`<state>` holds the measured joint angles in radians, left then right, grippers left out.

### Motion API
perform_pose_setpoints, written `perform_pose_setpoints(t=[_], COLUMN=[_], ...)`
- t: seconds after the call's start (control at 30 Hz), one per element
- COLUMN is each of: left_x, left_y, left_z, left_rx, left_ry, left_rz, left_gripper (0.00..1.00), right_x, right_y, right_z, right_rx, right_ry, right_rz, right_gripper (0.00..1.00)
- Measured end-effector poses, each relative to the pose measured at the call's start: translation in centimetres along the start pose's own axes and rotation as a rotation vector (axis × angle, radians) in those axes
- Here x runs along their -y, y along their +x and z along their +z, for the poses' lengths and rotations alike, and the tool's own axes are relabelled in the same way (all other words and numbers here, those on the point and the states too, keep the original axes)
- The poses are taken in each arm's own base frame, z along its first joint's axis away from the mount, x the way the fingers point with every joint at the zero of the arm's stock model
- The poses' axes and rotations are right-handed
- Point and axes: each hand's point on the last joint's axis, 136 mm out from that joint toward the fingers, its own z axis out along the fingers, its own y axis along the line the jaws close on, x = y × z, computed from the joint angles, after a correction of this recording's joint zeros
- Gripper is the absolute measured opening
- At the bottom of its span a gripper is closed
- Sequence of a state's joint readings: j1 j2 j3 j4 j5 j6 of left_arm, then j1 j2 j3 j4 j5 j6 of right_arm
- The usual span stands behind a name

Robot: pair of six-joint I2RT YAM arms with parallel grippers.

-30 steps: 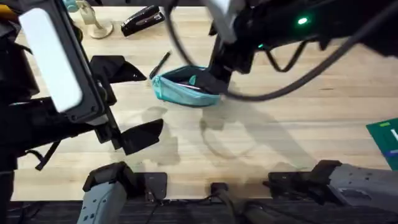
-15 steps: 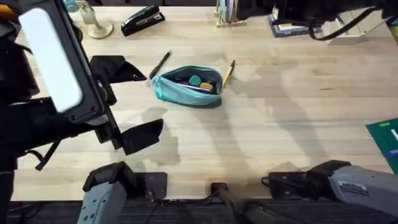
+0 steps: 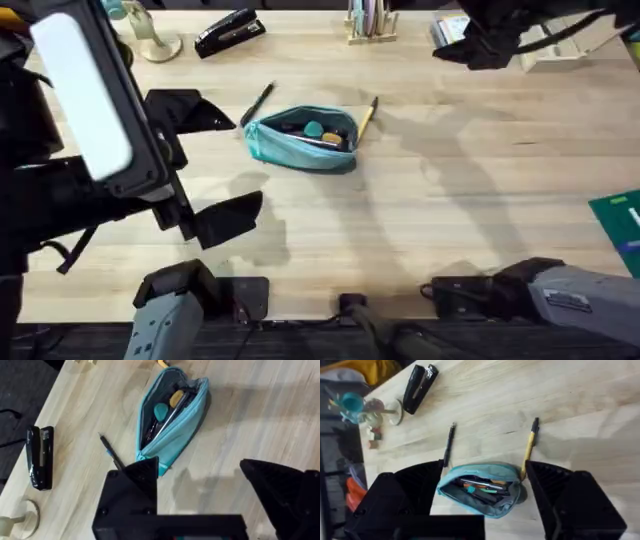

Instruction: Unzip the bag, pick up the pens from the table one at a time and place them inside, then zip the bag closed.

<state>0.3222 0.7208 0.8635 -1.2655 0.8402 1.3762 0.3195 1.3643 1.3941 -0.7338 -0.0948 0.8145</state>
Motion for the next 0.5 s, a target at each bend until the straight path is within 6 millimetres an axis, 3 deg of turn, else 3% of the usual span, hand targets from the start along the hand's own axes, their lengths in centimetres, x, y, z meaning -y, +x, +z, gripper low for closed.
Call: perform_pose_setpoints(t=[0.2, 0.23, 0.27, 0.5], left_x=[0.0, 0.0, 0.0, 0.0], left_y=[0.0, 0.0, 0.0, 0.0], left_z=[0.0, 0.0, 0.0, 0.0], left_rx=[0.000, 0.000, 0.000, 0.000], left_ry=[0.000, 0.000, 0.000, 0.000], left_rz=[0.000, 0.000, 0.000, 0.000], left_gripper=[0.993, 0.993, 0.993, 0.993], right_x=[1.4, 1.9, 3.2, 5.8], right_y=[0.8, 1.0, 1.7, 3.5], right_z=[3.4, 4.3, 6.7, 11.0], right_rx=[-0.064, -0.080, -0.123, -0.184], right_ry=[0.071, 0.091, 0.148, 0.271], right_rz=[0.035, 0.040, 0.052, 0.051], right_gripper=[0.997, 0.997, 0.997, 0.997])
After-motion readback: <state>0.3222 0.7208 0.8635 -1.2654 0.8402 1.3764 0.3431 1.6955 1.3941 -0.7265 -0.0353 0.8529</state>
